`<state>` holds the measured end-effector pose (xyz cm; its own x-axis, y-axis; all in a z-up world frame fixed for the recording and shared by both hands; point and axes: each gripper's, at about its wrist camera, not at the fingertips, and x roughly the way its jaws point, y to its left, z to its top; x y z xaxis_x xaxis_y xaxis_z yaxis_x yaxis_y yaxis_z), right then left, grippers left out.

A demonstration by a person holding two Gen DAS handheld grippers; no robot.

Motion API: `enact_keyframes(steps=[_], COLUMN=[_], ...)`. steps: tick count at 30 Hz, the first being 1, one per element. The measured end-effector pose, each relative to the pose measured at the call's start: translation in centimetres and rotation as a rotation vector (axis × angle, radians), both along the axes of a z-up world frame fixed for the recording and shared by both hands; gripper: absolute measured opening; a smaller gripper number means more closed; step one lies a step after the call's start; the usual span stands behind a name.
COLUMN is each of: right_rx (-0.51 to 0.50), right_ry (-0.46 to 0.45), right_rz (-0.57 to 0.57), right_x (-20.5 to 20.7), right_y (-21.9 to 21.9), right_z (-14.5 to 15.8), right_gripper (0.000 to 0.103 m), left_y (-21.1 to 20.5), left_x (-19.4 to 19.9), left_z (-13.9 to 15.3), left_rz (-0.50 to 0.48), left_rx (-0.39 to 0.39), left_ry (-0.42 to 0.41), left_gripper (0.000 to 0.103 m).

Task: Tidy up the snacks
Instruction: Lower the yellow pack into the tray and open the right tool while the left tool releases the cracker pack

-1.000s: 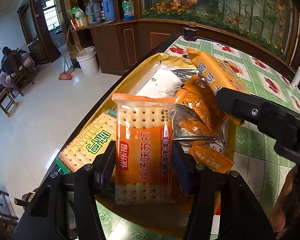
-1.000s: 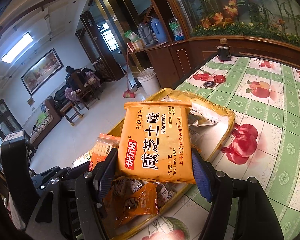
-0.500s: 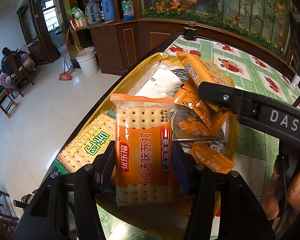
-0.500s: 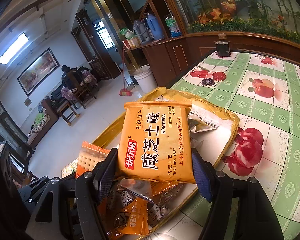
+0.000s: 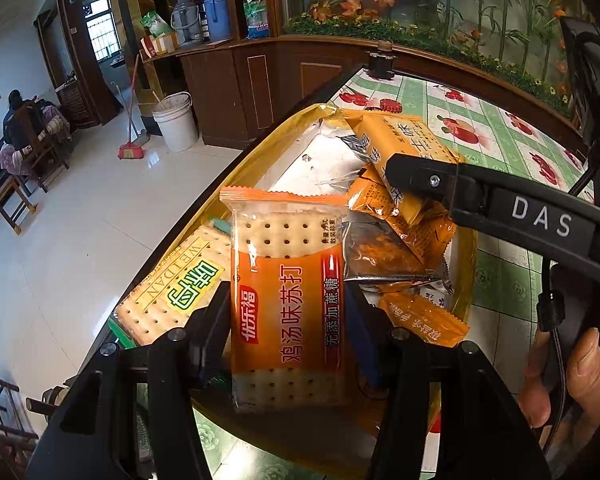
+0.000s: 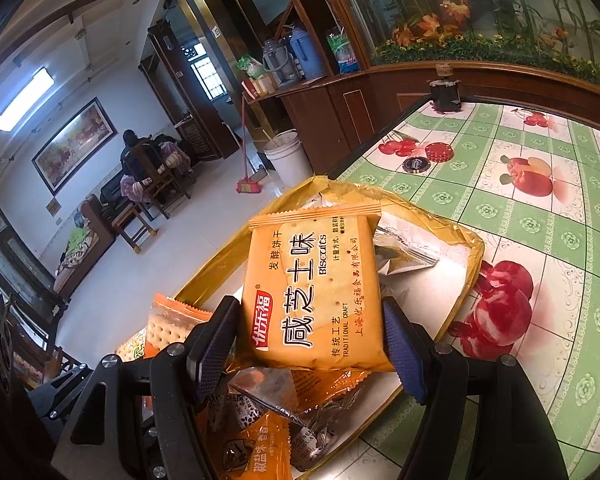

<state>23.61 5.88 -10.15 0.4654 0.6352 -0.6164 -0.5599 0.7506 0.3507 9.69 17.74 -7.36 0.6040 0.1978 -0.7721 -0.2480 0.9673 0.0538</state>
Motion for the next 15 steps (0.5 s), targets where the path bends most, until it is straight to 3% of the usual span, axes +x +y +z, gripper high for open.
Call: enact_keyframes(steps=[15], right_rx=[-0.043], right_ry=[-0.043], right_rz=[-0.007], right_x=[-0.73], right_y=[0.31], right_z=[0.48], right_gripper=[0.073], left_y=[0.14], left_x=[-0.49], left_z=[0.37], left_rz=[0.015], left_rx=[-0.006], left_ry=[-0.001], left_gripper=[0.055])
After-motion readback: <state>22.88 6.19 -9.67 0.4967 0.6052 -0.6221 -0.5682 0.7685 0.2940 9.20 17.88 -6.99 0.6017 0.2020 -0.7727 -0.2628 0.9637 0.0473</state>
